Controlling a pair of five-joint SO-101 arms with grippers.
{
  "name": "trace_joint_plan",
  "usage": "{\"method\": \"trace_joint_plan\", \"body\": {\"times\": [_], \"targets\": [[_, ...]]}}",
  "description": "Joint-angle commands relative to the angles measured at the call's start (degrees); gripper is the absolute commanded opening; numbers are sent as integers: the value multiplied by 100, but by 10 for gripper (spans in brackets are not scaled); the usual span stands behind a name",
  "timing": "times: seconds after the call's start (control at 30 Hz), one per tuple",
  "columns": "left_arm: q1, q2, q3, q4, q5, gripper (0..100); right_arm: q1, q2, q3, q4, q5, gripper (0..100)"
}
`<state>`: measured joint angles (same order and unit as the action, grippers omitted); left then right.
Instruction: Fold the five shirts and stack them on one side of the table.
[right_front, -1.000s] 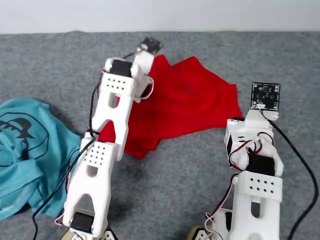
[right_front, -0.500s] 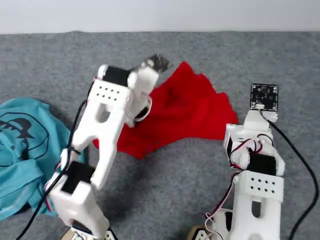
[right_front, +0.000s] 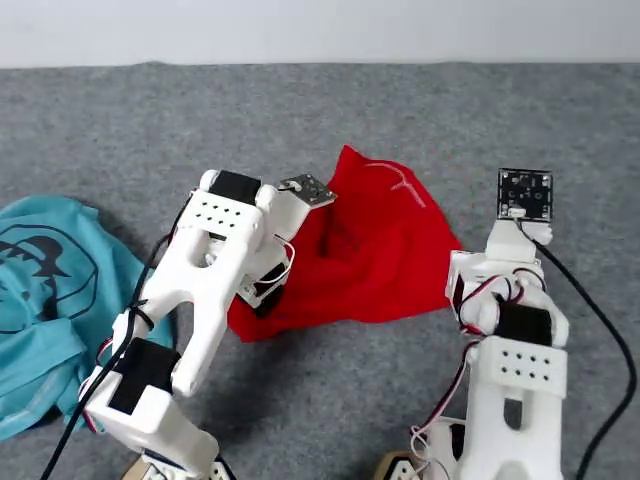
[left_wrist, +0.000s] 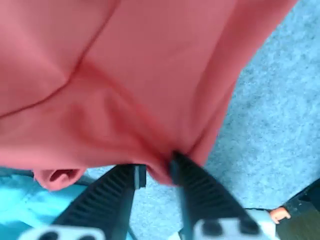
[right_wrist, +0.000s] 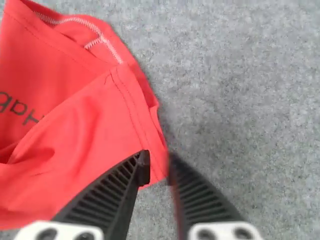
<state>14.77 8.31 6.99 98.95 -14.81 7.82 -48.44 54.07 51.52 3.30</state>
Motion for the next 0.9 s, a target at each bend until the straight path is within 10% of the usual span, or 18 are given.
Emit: {"method": "trace_joint_plan", "body": {"times": [0.0, 0.87], "targets": [[26, -360, -435, 149, 290, 158, -4, 409, -782, 154, 9, 240], [-1635, -1644, -787, -114, 738, 156, -1209, 7002, -6910, 1675, -158, 227]]}}
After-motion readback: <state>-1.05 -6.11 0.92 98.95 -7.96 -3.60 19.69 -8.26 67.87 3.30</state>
